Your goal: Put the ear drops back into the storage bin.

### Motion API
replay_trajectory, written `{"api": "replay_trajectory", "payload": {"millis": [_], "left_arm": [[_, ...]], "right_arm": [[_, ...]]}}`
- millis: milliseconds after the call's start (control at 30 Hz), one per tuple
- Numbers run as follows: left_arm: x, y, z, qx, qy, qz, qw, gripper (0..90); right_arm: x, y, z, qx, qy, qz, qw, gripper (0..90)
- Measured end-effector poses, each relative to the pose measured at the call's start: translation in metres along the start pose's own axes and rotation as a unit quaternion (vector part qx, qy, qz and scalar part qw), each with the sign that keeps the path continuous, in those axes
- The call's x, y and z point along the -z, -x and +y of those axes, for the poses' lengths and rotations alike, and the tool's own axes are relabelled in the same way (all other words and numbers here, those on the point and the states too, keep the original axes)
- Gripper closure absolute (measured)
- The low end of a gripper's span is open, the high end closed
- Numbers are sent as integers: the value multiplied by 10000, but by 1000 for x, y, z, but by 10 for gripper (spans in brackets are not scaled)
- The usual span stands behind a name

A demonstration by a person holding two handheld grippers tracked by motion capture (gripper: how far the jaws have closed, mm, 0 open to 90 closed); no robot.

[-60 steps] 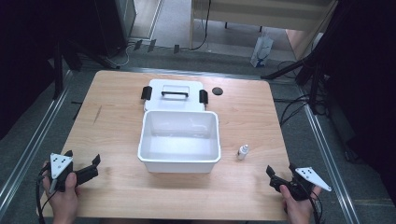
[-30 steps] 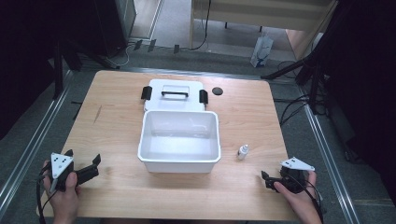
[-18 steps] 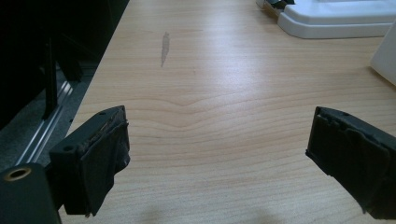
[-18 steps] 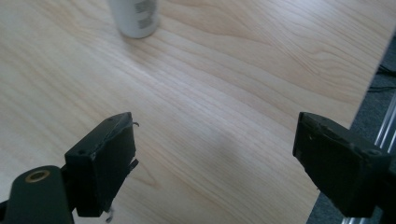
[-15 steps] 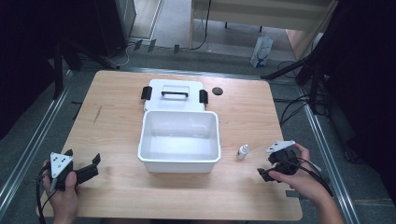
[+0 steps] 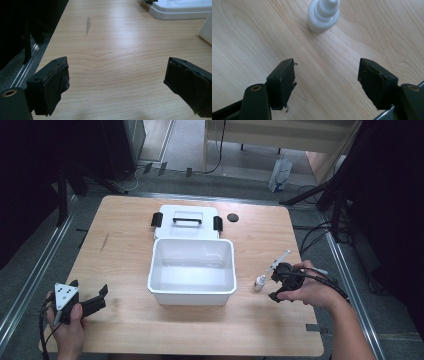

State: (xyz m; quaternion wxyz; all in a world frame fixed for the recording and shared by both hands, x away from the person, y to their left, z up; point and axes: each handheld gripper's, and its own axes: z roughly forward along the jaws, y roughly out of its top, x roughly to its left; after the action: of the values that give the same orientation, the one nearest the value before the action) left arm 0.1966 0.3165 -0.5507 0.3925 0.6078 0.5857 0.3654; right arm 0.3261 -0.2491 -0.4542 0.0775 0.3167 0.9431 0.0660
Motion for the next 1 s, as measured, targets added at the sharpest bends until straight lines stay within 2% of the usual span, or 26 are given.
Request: {"api": "replay_trajectory", "payload": {"millis": [100,200,267,333,433,600,733,767,833,933,1000], "left_arm": [[0,0,0,1,5,1,10000,64],[0,0,0,3,2,-1,10000,64],[0,0,0,1,1,-1,10000,64],[0,0,0,-3,7,-1,10000,64],[0,0,0,0,5,1,10000,64],[-1,0,0,-16,-7,-4,10000,64],[-1,0,0,-9,-7,-3,10000,64],[-1,0,0,-10,-10,-3,10000,64],[-1,0,0,-6,-4,-4,10000,64],[-1,0,0,-10,-11,-3,10000,64],[-1,0,0,-7,-10,-3,10000,64]], "right_arm": [[3,0,11,-44,109,-72,9999,370],[5,0,21,-60,205,-27,9998,451],[4,1,27,-25,109,17,9999,506],[2,2,32,-47,-19,164,9999,547],[-1,3,38,-50,-61,311,9995,590],[-3,3,45,-134,-35,337,9993,648],[-5,3,48,-143,-154,292,9994,679],[-8,2,48,-128,-253,288,9992,699],[-7,2,49,-77,-168,362,9992,720],[-7,-2,48,242,-213,559,9979,723],[-5,-5,49,340,-186,498,9980,723]]}}
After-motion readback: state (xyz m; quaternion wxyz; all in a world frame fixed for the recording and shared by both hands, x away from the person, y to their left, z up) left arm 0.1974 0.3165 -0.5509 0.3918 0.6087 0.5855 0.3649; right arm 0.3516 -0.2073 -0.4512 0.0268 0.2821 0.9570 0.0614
